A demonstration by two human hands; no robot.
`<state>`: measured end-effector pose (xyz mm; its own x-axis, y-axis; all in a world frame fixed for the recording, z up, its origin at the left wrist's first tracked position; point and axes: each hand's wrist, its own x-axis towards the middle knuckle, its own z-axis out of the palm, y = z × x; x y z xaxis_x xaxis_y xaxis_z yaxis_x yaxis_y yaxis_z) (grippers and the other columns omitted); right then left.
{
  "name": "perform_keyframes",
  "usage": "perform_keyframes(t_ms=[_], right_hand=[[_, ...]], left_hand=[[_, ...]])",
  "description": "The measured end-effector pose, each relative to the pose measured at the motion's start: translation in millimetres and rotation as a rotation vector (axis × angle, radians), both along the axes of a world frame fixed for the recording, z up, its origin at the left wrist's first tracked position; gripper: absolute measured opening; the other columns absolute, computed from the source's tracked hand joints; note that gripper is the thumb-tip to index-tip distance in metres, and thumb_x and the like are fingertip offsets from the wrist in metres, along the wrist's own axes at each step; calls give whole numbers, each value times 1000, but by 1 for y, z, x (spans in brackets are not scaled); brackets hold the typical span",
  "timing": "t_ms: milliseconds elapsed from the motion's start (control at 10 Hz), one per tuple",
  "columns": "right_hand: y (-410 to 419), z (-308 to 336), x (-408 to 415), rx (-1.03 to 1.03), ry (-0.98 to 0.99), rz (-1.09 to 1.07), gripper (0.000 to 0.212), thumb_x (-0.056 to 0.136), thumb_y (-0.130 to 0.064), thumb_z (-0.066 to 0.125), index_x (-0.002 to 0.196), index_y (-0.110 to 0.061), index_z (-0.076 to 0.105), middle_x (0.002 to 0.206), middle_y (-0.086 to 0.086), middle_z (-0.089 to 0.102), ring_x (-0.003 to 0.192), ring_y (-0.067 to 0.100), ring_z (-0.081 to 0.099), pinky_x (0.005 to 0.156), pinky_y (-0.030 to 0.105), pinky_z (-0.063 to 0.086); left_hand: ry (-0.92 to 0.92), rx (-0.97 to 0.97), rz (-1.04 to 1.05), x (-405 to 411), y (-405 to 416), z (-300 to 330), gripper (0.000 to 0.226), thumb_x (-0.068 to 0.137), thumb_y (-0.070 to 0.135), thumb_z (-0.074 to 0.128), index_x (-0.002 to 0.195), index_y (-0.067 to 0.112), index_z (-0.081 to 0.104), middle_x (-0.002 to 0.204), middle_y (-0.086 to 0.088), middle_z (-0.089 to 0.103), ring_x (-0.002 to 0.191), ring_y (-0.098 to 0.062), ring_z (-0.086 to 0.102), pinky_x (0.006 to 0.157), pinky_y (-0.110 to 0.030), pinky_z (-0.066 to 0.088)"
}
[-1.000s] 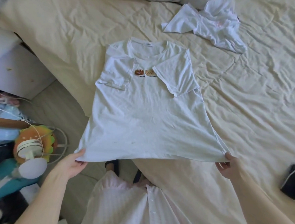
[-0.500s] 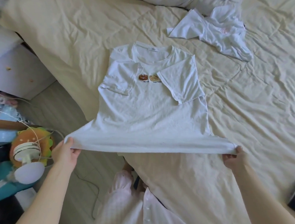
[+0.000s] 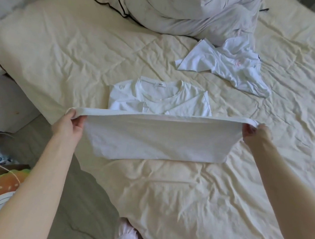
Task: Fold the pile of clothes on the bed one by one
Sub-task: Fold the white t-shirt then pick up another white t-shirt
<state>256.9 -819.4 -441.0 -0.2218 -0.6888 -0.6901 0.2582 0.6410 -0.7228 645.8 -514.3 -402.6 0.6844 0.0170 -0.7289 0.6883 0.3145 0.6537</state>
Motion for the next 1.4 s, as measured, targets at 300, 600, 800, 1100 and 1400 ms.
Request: perform_keyframes(t_ms=[300, 600, 800, 1100, 1400], right_hand=[[-92, -17, 114, -17, -82, -234, 33, 101, -17, 42, 133, -10, 46, 122, 8, 56, 94, 22, 61, 56, 28, 58], [-118, -75, 152, 22, -128, -71, 31, 100, -27, 38, 127, -11, 39, 115, 10, 53, 104, 26, 58, 85, 31, 54], [-40, -125, 166, -631, 907, 900, 27, 95, -11, 49, 118, -4, 60, 116, 12, 61, 111, 29, 54, 94, 31, 37], [-66, -144, 229, -655, 1206, 1662, 59, 99, -30, 41, 151, -25, 15, 160, 3, 2, 147, 23, 3, 117, 47, 6], [5, -136, 222, -1029, 1051, 1780, 46, 99, -25, 42, 144, -17, 38, 156, 10, 22, 145, 27, 18, 117, 53, 2]], left_hand=[[-26, 12, -21, 88, -102, -52, 10, 93, -4, 51, 85, 2, 50, 86, -10, 59, 82, -19, 62, 64, -30, 58], [-201, 154, -301, 107, -138, -106, 14, 98, 7, 40, 92, 16, 49, 104, -11, 53, 83, -21, 61, 82, -30, 54], [-1188, 895, -1261, 51, -120, -149, 32, 91, 8, 45, 117, -2, 61, 128, -22, 56, 123, -39, 49, 101, -43, 36], [-1406, 1209, -1787, 56, -198, -187, 51, 98, 28, 41, 147, 24, 29, 159, -3, 8, 146, -27, 1, 109, -62, 2], [-1783, 871, -1542, 8, -154, -169, 31, 83, 7, 47, 106, 3, 67, 110, -23, 61, 105, -40, 58, 85, -48, 50]])
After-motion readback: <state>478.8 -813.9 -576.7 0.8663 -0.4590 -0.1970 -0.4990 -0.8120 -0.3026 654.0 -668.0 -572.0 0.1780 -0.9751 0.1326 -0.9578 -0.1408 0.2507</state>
